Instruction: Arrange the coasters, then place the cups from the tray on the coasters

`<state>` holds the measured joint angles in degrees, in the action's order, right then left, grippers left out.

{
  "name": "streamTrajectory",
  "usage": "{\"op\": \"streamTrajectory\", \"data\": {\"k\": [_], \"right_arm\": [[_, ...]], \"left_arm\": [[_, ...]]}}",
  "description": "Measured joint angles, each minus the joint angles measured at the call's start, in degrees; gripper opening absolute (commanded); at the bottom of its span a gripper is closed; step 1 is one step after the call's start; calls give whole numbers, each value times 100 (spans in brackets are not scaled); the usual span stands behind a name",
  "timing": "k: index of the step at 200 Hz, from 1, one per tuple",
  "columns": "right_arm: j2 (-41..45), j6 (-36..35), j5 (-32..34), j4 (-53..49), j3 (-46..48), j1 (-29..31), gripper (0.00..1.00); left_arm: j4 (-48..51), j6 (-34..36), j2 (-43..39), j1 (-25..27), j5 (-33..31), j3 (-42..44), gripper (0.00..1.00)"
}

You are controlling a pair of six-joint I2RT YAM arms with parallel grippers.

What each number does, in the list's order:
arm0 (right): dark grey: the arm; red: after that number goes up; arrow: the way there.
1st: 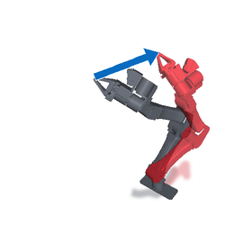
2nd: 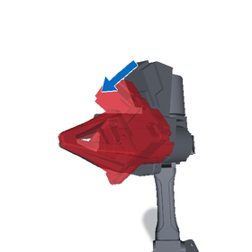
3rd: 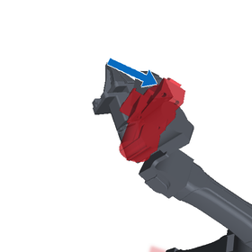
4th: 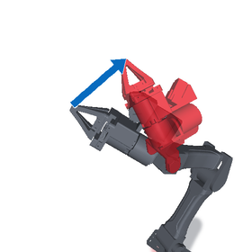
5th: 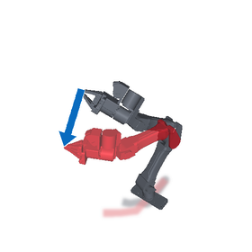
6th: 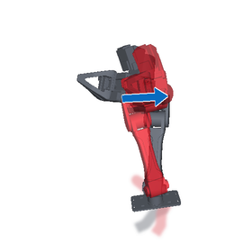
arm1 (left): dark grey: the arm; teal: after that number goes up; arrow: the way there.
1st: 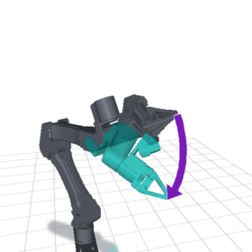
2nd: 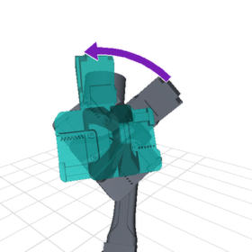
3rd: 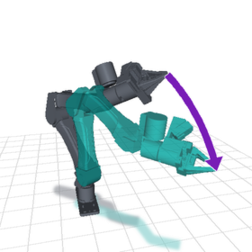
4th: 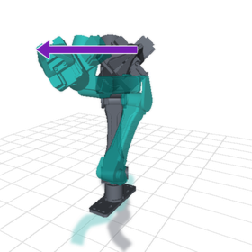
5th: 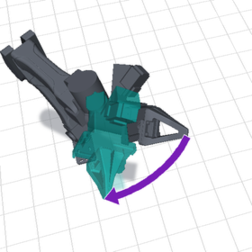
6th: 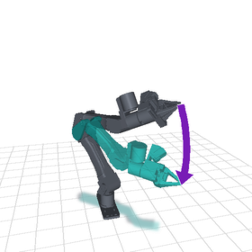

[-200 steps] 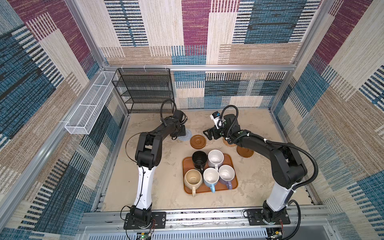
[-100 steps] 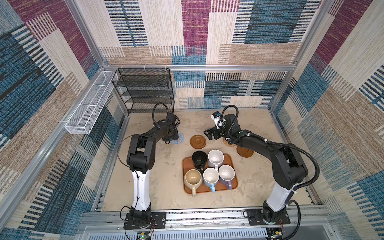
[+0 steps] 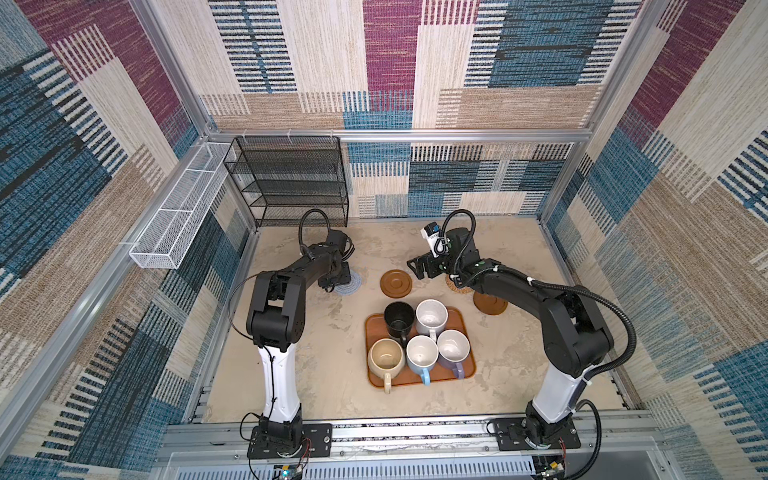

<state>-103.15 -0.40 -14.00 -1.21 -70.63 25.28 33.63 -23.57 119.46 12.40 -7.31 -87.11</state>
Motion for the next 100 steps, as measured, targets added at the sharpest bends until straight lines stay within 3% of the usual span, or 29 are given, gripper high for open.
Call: {"op": "streamTrajectory", "data": {"k": [30,77,100], "right_arm": [[0,0,2,-4,0,26,100],[66,-2,7,-17,0,48,100],[131,-2,13,-42,0,57,100]], "left_arm": [[-4,-52,2,4,98,-9,53],[96,-66,-42,9,221,-157,71],[133,-63,-66,9,299,-372,73]]}}
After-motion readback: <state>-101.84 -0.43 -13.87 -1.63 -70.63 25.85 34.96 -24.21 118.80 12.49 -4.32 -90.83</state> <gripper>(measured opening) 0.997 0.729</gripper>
